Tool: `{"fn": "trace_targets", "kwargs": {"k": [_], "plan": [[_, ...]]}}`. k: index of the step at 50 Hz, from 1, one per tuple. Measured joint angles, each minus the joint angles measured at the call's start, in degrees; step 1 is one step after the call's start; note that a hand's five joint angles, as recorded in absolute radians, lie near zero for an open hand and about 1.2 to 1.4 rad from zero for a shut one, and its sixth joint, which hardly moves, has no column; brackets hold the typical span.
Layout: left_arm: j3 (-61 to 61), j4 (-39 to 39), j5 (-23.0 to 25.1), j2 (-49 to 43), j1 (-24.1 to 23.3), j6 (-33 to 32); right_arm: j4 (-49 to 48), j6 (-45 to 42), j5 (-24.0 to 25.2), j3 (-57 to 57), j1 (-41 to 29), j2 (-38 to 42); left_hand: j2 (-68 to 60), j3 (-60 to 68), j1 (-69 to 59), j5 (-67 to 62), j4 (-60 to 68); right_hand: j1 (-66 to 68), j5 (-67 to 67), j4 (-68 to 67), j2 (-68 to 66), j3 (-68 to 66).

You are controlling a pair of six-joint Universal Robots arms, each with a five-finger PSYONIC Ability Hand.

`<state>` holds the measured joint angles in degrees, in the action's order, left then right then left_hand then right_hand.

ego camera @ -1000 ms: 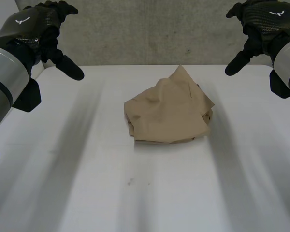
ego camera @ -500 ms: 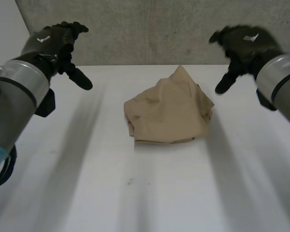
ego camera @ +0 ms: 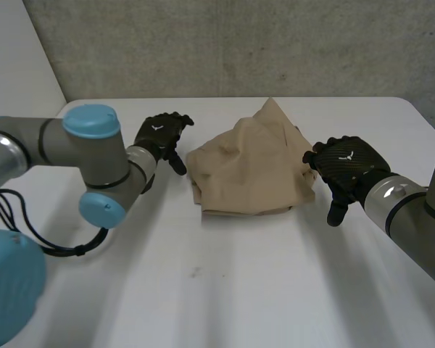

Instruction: Fold the shorts.

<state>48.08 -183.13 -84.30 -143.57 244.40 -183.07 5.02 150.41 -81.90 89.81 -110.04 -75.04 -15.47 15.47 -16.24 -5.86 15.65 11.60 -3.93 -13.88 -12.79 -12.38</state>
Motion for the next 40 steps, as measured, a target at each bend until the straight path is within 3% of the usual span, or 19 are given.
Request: {"fn": "trace_targets", "kwargs": {"k": [14, 18, 19, 20, 21, 25, 32, 36, 40], "plan": [[-7.0, 2.0, 0.4, -7.1, -2.2, -0.3, -1.4, 0.0, 0.0, 0.8, 0.2, 0.7, -13.4, 13.4, -13.2, -13.1, 13.3, 0.0, 0.0, 0.0, 0.0, 0.0], [-6.9, 2.5, 0.4, -7.2, -2.7, -0.3, -1.7, 0.0, 0.0, 0.7, 0.4, 0.8, -28.1, 28.0, -28.7, -26.4, 28.0, 0.0, 0.0, 0.0, 0.0, 0.0], [-6.9, 2.6, 0.3, -7.2, -2.8, -0.3, -1.8, 0.0, 0.0, 0.7, 0.4, 0.9, -39.6, 39.3, -39.1, -37.0, 38.3, 0.0, 0.0, 0.0, 0.0, 0.0], [-6.9, 2.7, 0.2, -7.2, -2.8, -0.3, -1.8, 0.0, 0.0, 0.7, 0.5, 0.9, -39.6, 39.3, -39.1, -37.0, 38.3, 0.0, 0.0, 0.0, 0.0, 0.0], [-6.9, 2.7, 0.1, -7.2, -2.8, -0.3, -1.8, 0.0, 0.0, 0.7, 0.5, 1.0, -49.5, 49.0, -48.4, -47.7, 48.9, 0.0, 0.0, 0.0, 0.0, 0.0], [-7.1, 2.9, -1.6, -6.4, -2.3, -0.8, -1.9, 0.0, 0.0, 0.7, 0.5, 1.1, -52.5, 52.0, -49.0, -50.3, 52.7, 0.0, 0.0, 0.0, 0.0, 0.0], [-5.9, 1.6, -10.1, 1.0, -0.2, -7.4, -1.9, 0.0, 0.0, 0.6, 0.5, 1.1, -52.6, 52.5, -49.0, -50.2, 53.0, 0.0, 0.0, 0.0, 0.0, 0.0], [-4.3, -2.3, -14.2, 8.4, 2.3, -12.5, -1.9, 0.0, 0.0, 0.6, 0.4, 1.3, -52.8, 52.6, -49.0, -50.3, 53.0, 0.0, 0.0, 0.0, 0.0, 0.0], [-2.7, -7.7, -14.6, 15.5, 3.1, -14.8, -1.9, -0.1, 0.0, 0.6, 0.2, 1.5, -53.0, 52.7, -49.0, -50.2, 53.0, 0.0, 0.0, 0.0, 0.0, 0.0]]}}
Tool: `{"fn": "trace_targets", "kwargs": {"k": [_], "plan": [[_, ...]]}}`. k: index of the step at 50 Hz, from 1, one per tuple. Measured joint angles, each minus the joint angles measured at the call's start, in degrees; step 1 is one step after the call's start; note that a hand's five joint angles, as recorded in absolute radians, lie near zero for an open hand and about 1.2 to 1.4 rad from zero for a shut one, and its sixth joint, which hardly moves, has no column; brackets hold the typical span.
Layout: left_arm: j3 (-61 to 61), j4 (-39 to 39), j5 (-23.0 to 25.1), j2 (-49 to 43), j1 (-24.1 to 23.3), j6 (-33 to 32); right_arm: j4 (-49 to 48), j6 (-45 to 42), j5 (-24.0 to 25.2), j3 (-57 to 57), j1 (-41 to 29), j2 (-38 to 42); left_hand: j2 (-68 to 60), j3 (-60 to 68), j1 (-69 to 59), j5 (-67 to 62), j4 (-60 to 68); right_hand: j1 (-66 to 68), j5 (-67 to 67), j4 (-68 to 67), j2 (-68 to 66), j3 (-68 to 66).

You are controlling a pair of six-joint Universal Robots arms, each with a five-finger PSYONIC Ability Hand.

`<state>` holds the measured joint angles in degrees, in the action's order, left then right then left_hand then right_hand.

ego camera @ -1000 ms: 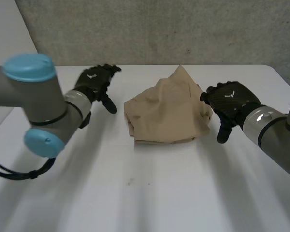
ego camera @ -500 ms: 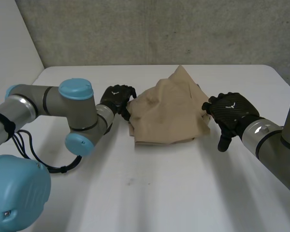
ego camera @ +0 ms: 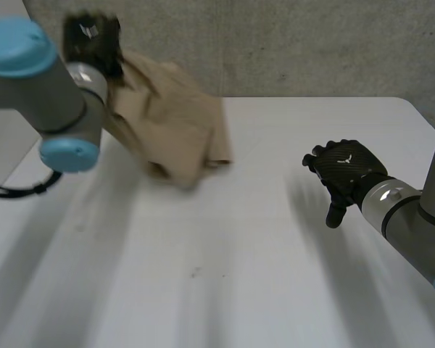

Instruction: Fold the shorts.

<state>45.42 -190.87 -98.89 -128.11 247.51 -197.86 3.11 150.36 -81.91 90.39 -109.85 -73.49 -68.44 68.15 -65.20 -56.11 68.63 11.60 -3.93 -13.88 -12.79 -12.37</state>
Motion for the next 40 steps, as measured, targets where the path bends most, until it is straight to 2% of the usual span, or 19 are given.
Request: {"fn": "trace_targets", "kwargs": {"k": [6, 13, 14, 15, 17, 19, 20, 23, 24, 25, 33, 36, 40], "plan": [[1.4, -4.6, 3.9, 5.1, -2.2, -0.2, 0.0, 0.0, 0.0, 0.0, -0.1, 0.1, 0.0, 0.3, 0.0, 0.0, 0.0, 0.0, 0.0, 0.0, 0.0, 0.0], [3.2, -5.9, 15.7, 2.6, -11.4, 0.4, 0.0, 0.0, 0.0, 0.1, 0.3, 0.1, 0.1, 0.1, 0.0, -0.6, -0.2, 0.0, 0.0, 0.0, 0.0, 0.0], [3.7, -5.8, 17.6, 1.6, -12.8, 0.4, 0.0, 0.0, 0.0, 0.1, 0.3, 0.1, 7.1, -6.1, 5.0, 4.5, -6.6, 0.0, 0.0, 0.0, 0.0, 0.0], [3.7, -5.8, 17.6, 1.6, -12.8, 0.4, 0.0, 0.0, 0.0, 0.1, 0.3, 0.1, 7.1, -6.1, 5.0, 4.5, -6.6, 0.0, 0.0, 0.0, 0.0, 0.0], [6.0, -5.3, 22.5, -1.2, -16.2, 0.4, 0.0, 0.0, -0.1, 0.1, 0.5, 0.0, 23.0, -21.3, 21.8, 19.5, -23.1, 0.0, 0.0, 0.0, 0.0, 0.0], [7.2, -4.9, 24.0, -1.9, -17.1, 0.3, 0.0, 0.0, -0.1, 0.1, 0.7, -0.1, 27.5, -24.9, 25.7, 23.7, -26.9, 0.0, 0.0, 0.0, 0.0, 0.0], [9.1, -4.3, 25.9, -2.8, -18.4, 0.1, 0.1, 0.0, -0.1, 0.1, 1.0, -0.2, 34.9, -33.0, 33.6, 31.9, -35.0, 0.0, 0.0, 0.0, 0.0, 0.0], [11.8, -3.1, 27.7, -3.2, -19.9, -0.3, 0.1, 0.0, -0.2, -0.1, 1.7, -0.4, 45.2, -44.3, 42.8, 41.9, -44.3, 0.0, 0.0, 0.0, 0.0, 0.0], [12.7, -2.7, 28.2, -3.2, -20.4, -0.4, 0.1, 0.0, -0.3, -0.2, 2.0, -0.5, 45.2, -44.3, 42.8, 41.9, -44.3, 0.0, 0.0, 0.0, 0.0, 0.0], [14.1, -1.9, 28.8, -3.0, -21.1, -0.9, 0.1, 0.0, -0.4, -0.4, 2.7, -0.7, 51.8, -51.2, 49.0, 50.1, -52.3, 0.0, 0.0, 0.0, 0.0, 0.0], [20.7, 1.7, 28.8, 1.3, -23.1, -6.5, 0.2, 0.0, -0.4, -1.4, 5.4, -1.6, 54.4, -53.8, 52.8, 52.8, -54.6, 0.0, 0.0, 0.0, 0.0, 0.0], [23.5, 3.3, 27.0, 4.5, -23.0, -9.1, 0.2, -0.2, -0.1, -2.0, 5.9, -1.9, 54.4, -53.8, 52.8, 52.8, -54.6, 0.0, 0.0, 0.0, 0.0, 0.0], [27.4, 5.2, 21.2, 9.5, -22.7, -10.6, 0.3, -0.7, 0.7, -3.4, 5.9, -1.9, 54.4, -53.8, 52.8, 52.8, -54.6, 0.0, 0.0, 0.0, 0.0, 0.0]]}}
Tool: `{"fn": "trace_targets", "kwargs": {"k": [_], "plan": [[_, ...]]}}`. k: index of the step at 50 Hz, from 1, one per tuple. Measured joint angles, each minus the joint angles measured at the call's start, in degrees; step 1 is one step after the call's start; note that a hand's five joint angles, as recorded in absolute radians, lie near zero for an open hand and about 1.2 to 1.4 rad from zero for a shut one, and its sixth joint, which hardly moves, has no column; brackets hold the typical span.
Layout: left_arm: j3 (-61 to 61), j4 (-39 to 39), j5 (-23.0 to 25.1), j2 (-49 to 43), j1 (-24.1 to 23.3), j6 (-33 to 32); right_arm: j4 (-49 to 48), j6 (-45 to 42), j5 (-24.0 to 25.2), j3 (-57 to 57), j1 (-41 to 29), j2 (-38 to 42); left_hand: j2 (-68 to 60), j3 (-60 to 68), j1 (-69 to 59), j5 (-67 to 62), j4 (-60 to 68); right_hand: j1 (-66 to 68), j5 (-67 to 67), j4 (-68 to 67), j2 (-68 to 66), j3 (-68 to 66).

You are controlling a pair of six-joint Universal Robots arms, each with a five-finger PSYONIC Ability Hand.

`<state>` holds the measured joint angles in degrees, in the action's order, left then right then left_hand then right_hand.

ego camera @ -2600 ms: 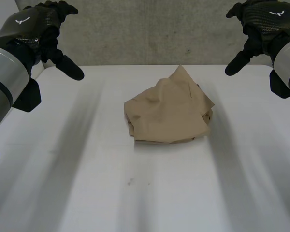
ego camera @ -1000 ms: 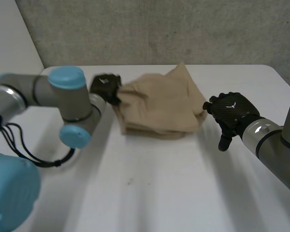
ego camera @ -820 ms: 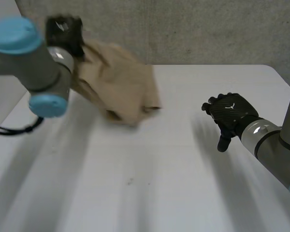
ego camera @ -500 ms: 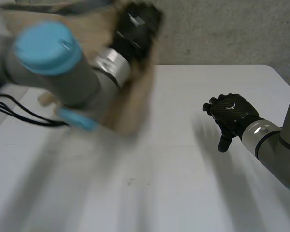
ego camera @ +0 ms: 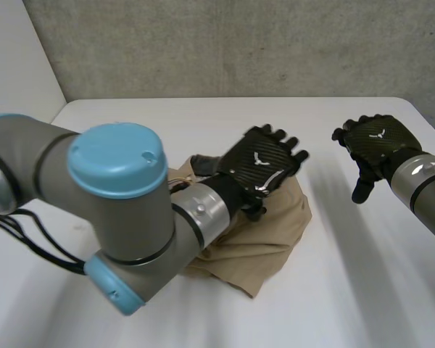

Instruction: Fold the shorts.

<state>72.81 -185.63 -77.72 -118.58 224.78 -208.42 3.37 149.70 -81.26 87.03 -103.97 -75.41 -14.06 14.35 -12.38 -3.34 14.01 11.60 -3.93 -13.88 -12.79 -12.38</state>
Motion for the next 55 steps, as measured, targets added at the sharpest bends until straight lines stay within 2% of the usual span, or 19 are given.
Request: {"fn": "trace_targets", "kwargs": {"k": [4, 10, 11, 12, 16, 21, 22, 25, 28, 33, 37, 41, 42, 43, 44, 48, 50, 55], "plan": [[2.8, 0.7, -6.9, 3.3, 0.1, 0.2, 0.1, -0.5, 1.4, -1.1, -0.2, 0.0, 0.0, 0.0, 0.0, 0.0, 0.0, 0.0, 0.0, 0.0, 0.0, 0.0], [7.8, 0.8, -20.4, 7.9, 0.4, 2.0, 0.8, -3.4, 9.0, -3.8, -1.0, 0.7, 0.0, 0.0, 0.0, 0.0, 0.0, 0.0, 0.0, 0.0, 0.0, 0.0], [7.8, 0.8, -20.4, 7.9, 0.4, 2.0, 0.8, -3.4, 9.0, -3.8, -1.0, 0.7, 0.0, 0.0, 0.0, 0.0, 0.0, 0.0, 0.0, 0.0, 0.0, 0.0], [8.9, 0.7, -23.0, 8.9, 0.8, 2.9, 0.9, -3.9, 11.0, -4.4, -1.6, 1.1, 0.0, 0.0, 0.0, 0.0, 0.0, 0.0, 0.0, 0.0, 0.0, 0.0], [11.3, 0.4, -27.8, 11.4, 2.5, 6.0, 1.2, -4.3, 14.4, -6.8, -5.1, 3.6, 0.0, 0.0, 0.0, 0.0, 0.0, 0.0, 0.0, 0.0, 0.0, 0.0], [12.6, 0.3, -29.2, 13.2, 4.9, 9.1, 1.8, -4.3, 15.5, -10.4, -10.5, 7.3, 0.0, 0.0, 0.0, 0.0, 0.0, 0.0, 0.0, 0.0, 0.0, 0.0], [13.0, 0.3, -29.3, 13.9, 6.2, 10.5, 2.3, -4.2, 15.6, -12.5, -13.3, 9.2, 0.0, 0.0, 0.0, 0.0, 0.0, 0.0, 0.0, 0.0, 0.0, 0.0], [13.2, 0.3, -29.2, 14.2, 6.8, 11.0, 2.6, -4.1, 15.6, -13.4, -14.5, 10.1, 0.0, 0.0, 0.0, 0.0, 0.0, 0.0, 0.0, 0.0, 0.0, 0.0], [14.1, 0.2, -28.8, 15.0, 9.7, 12.2, 4.6, -2.4, 16.0, -18.6, -19.0, 14.4, 0.0, 0.0, 0.0, 0.0, 0.0, 0.0, 0.0, 0.0, 0.0, 0.0], [14.7, -0.1, -28.3, 15.4, 12.5, 12.5, 5.7, -0.3, 16.5, -22.9, -21.6, 17.8, 0.0, 0.0, 0.0, 0.0, 0.0, 0.0, 0.0, 0.0, 0.0, 0.0], [15.4, -0.4, -27.6, 15.5, 16.7, 12.7, 6.1, 1.5, 16.1, -30.0, -23.7, 23.9, 0.0, 0.0, 0.0, 0.0, 0.0, 0.1, -0.1, -0.1, -0.1, -0.2], [15.8, -0.6, -27.4, 15.4, 18.5, 13.1, 5.8, 1.5, 15.4, -34.0, -24.2, 27.5, 0.0, 0.0, 0.0, 0.0, 0.0, 7.2, -7.1, -7.3, -9.0, -8.5], [16.0, -0.6, -27.2, 15.4, 19.5, 13.5, 5.4, 1.3, 14.9, -37.4, -24.4, 30.2, 0.0, 0.0, 0.0, 0.0, 0.0, 29.2, -28.6, -30.6, -32.7, -32.1], [16.1, -0.7, -27.2, 15.4, 19.7, 13.7, 5.1, 1.2, 14.6, -39.0, -24.4, 31.4, 0.0, 0.0, 0.0, 0.0, 0.0, 31.5, -30.8, -33.0, -35.1, -34.5], [16.2, -0.7, -27.1, 15.4, 19.9, 13.9, 4.7, 1.1, 14.3, -41.0, -24.5, 32.9, 0.0, 0.0, 0.0, 0.0, 0.0, 42.1, -44.4, -47.2, -49.3, -48.7], [16.7, -0.6, -26.6, 15.5, 20.1, 14.5, 2.9, 0.8, 12.5, -49.0, -24.5, 37.8, 0.0, 0.0, 0.0, 0.0, 0.0, 44.0, -50.5, -54.1, -54.5, -54.8], [17.2, -0.6, -25.9, 15.9, 19.9, 14.8, 0.4, 0.6, 9.5, -57.6, -24.3, 42.3, 0.0, 0.0, 0.0, 0.0, 0.0, 44.0, -50.5, -54.1, -54.5, -54.8], [18.2, -0.6, -24.6, 16.5, 19.2, 14.9, -5.2, 0.3, 3.1, -70.9, -22.6, 49.1, 0.0, 0.0, 0.0, 0.0, 0.0, 44.0, -50.5, -54.1, -54.5, -54.8]]}}
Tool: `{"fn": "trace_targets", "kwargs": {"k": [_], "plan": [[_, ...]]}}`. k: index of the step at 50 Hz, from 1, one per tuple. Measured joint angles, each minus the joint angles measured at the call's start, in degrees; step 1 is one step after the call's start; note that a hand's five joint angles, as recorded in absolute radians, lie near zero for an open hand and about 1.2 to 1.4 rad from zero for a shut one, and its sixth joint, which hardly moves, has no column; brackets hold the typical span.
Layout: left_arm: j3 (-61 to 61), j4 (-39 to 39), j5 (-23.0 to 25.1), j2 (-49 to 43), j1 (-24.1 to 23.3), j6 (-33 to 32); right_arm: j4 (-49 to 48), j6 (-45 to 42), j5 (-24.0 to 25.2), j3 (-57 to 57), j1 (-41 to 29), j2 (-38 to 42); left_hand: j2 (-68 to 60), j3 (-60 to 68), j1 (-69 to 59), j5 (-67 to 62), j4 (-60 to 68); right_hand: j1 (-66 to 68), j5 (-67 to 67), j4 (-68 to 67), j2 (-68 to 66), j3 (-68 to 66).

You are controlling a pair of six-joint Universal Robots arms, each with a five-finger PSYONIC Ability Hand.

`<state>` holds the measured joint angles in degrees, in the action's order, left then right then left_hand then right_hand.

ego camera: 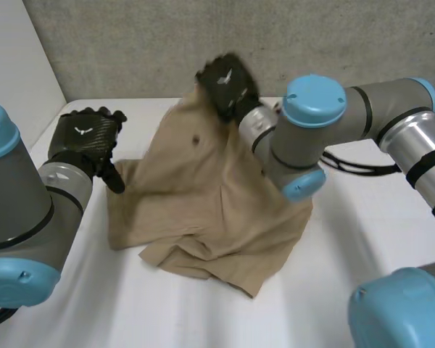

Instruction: Fold the shorts.

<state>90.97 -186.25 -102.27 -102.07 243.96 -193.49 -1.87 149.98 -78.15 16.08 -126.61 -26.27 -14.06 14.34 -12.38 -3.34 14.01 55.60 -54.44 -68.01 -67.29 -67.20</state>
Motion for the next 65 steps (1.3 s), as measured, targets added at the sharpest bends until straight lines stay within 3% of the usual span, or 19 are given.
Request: {"fn": "trace_targets", "kwargs": {"k": [5, 6, 7, 8, 12, 24, 33, 43, 55, 65], "plan": [[1.0, 0.0, 1.7, 0.6, -2.3, 0.0, -7.8, -0.8, -6.1, -8.2, 3.5, 5.6, 0.0, 0.0, 0.0, 0.0, 0.0, 0.3, 0.0, 0.0, 0.0, 0.0], [1.1, 0.0, 1.8, 0.6, -2.8, 0.0, -8.6, -0.9, -6.5, -8.2, 3.9, 5.9, 0.0, 0.0, 0.0, 0.0, 0.0, -8.7, 7.7, 7.9, 9.1, 7.9], [1.2, 0.0, 2.2, 0.6, -3.9, 0.0, -10.3, -1.3, -7.2, -7.5, 4.9, 6.5, 0.0, 0.0, 0.0, 0.0, 0.0, -8.7, 7.7, 7.9, 9.1, 7.9], [1.3, 0.0, 2.4, 0.6, -4.6, 0.0, -11.0, -1.6, -7.4, -6.4, 5.3, 6.5, 0.0, 0.0, 0.0, 0.0, 0.0, -32.1, 31.0, 32.1, 34.1, 32.3], [1.3, 0.0, 2.7, 0.3, -6.9, -0.1, -12.0, -2.2, -7.3, -1.0, 6.2, 5.2, 0.0, 0.0, 0.0, 0.0, 0.0, -44.1, 50.3, 54.3, 54.5, 54.5], [0.7, 0.5, 2.3, -3.6, -14.1, -0.5, -4.8, -1.8, -5.8, 15.5, 12.7, -7.6, 0.0, 0.0, 0.0, 0.0, 0.0, -44.1, 50.4, 54.6, 54.7, 55.0], [0.7, 0.7, 1.8, -9.6, -22.0, -0.2, 9.6, -2.7, 3.6, 21.8, 21.2, -14.3, 0.0, 0.0, -0.3, -0.2, 0.0, -44.1, 50.4, 54.6, 54.7, 55.0], [-1.5, 0.1, 1.8, -16.1, -26.5, -0.8, 19.9, -6.3, 8.2, 29.9, 25.8, -16.4, -1.7, 0.9, -3.4, -2.6, 1.5, -44.1, 50.4, 54.6, 54.7, 55.0], [-6.4, -0.2, 2.0, -22.3, -26.7, -1.0, 11.8, -6.7, 8.1, 49.3, 28.1, -25.4, -7.3, 7.0, -9.0, -8.4, 7.5, -44.1, 50.4, 54.6, 54.7, 55.0], [-10.4, 0.1, 1.9, -26.9, -26.7, -1.1, 7.9, -6.6, 8.9, 57.2, 29.3, -29.5, -19.0, 18.4, -21.3, -19.4, 18.9, -44.1, 50.4, 54.6, 54.7, 55.0]]}}
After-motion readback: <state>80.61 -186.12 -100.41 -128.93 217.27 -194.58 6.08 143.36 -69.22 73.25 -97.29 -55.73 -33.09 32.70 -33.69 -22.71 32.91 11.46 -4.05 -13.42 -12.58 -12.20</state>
